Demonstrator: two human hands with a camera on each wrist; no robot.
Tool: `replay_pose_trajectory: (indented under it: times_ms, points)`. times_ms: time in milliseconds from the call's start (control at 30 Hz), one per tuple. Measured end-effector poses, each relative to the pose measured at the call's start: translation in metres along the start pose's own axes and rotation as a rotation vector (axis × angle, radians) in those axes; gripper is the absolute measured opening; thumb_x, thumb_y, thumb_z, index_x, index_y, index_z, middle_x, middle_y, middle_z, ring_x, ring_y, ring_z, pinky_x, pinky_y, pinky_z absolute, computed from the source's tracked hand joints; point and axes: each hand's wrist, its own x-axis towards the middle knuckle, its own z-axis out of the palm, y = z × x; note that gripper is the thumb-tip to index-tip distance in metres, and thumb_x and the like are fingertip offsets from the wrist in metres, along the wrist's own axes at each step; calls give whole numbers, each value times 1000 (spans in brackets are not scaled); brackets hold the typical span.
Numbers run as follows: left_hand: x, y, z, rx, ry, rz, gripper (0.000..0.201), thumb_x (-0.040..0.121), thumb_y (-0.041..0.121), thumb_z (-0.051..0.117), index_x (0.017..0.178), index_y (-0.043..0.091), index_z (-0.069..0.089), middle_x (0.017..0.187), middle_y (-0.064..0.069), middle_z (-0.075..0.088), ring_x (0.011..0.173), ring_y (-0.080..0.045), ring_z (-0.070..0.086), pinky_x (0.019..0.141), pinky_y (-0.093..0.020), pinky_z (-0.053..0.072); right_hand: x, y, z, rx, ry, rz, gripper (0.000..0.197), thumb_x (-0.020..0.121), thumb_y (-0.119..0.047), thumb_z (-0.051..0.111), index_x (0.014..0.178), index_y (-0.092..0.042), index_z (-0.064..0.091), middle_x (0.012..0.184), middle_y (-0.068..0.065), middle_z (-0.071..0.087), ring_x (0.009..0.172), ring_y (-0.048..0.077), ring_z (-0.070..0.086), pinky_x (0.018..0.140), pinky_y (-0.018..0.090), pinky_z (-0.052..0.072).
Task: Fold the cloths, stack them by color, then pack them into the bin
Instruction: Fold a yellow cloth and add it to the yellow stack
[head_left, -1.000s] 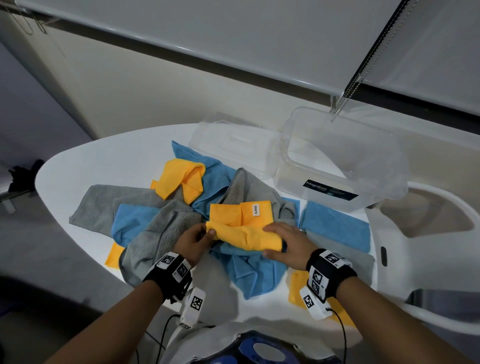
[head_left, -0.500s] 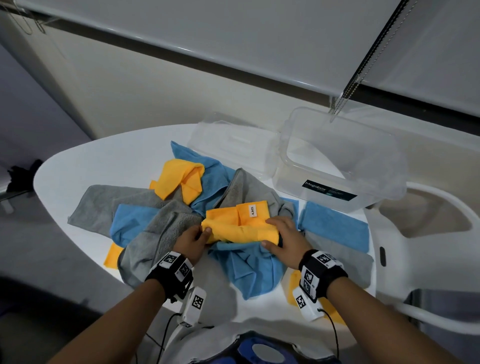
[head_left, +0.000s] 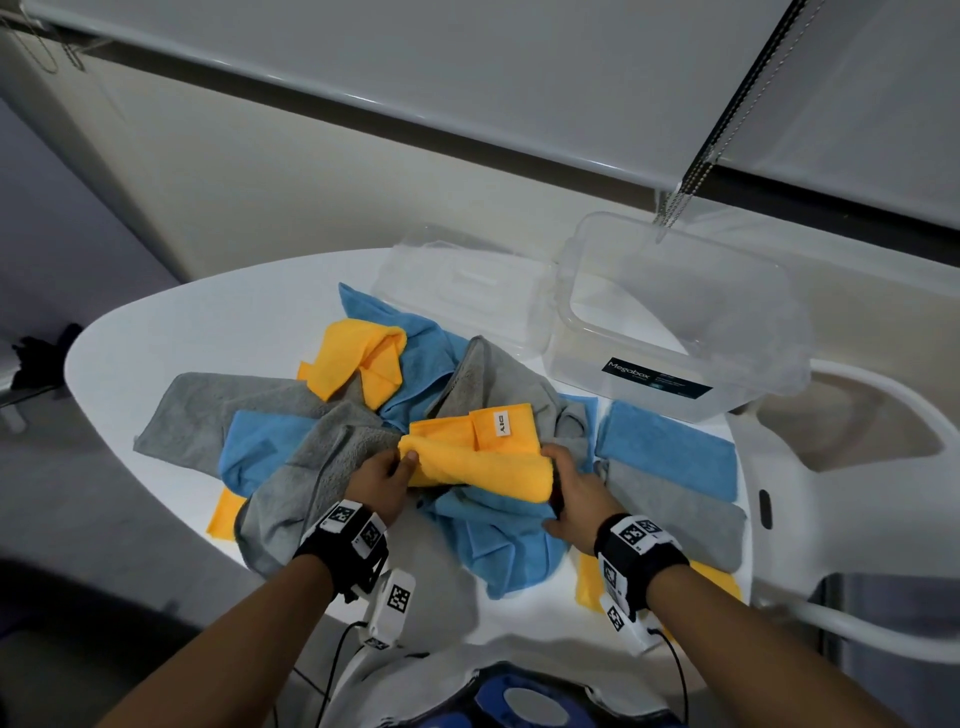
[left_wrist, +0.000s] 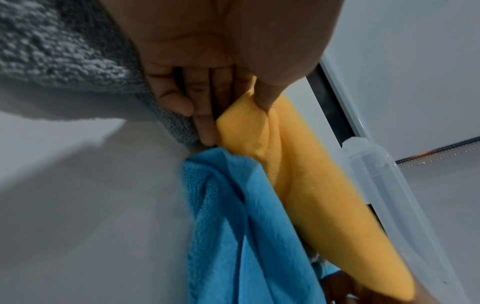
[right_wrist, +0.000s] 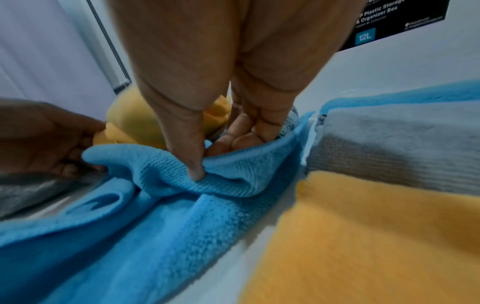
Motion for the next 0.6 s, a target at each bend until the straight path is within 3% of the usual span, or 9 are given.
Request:
replay_pose_trajectory:
  times_ms: [33,100,167,267,400,467,533,600]
  points:
    - [0,1,-1,1,-3,2,46,92,54,48,72,13,54,71,-7,60,72,-27,58,66,-38,45,-1,2,0,-6,-2,-8,92,76,-23,77,142,-32,12,92,4,60,83,21,60,79,41,55]
    - [-3,4,-2,39,-22,18,39,93,50,51,68,20,50,66,0,55,68,-22,54,61,-33,39,-4,4,0,-5,6,-16,93,76,-31,76,142,-35,11,114,7,56,98,27,60,85,43,53]
    - [-6,8,-2,53,-27,34,37,96,43,51,65,23,45,63,4,50,65,-20,50,60,-31,34,-5,5,0,-10,73,-42,95,71,-44,76,144,-36,14,134,6,40,112,28,54,90,43,50]
    - [-11,12,-4,51,-22,28,35,96,40,51,66,23,44,64,3,50,66,-18,49,61,-32,34,-3,3,-1,-66,232,-180,89,69,-56,70,143,-34,27,126,2,36,113,24,48,93,42,48]
    - [-17,8,-7,-44,-8,98,46,85,58,47,78,13,56,74,-6,59,73,-23,55,67,-36,43,4,7,-6,44,308,-343,48,78,-41,70,122,-24,59,132,-4,41,121,16,43,101,40,42]
    - [-22,6,-8,-99,8,172,43,84,55,48,83,14,60,77,-5,59,75,-18,56,68,-35,44,6,8,-7,106,302,-371,39,78,-37,68,113,-21,65,131,-8,52,121,13,47,103,39,42]
    - [-27,4,-11,-119,-13,189,38,84,54,50,79,17,58,73,-1,55,71,-15,53,66,-33,41,5,7,-8,196,264,-338,35,78,-36,66,111,-23,66,116,-10,63,109,8,57,94,37,50]
    - [-28,0,-13,-128,-33,150,52,78,64,49,76,12,57,69,-2,53,66,-15,49,63,-32,38,4,6,-10,275,223,-277,31,81,-33,68,111,-28,61,103,-12,67,94,5,62,82,35,54]
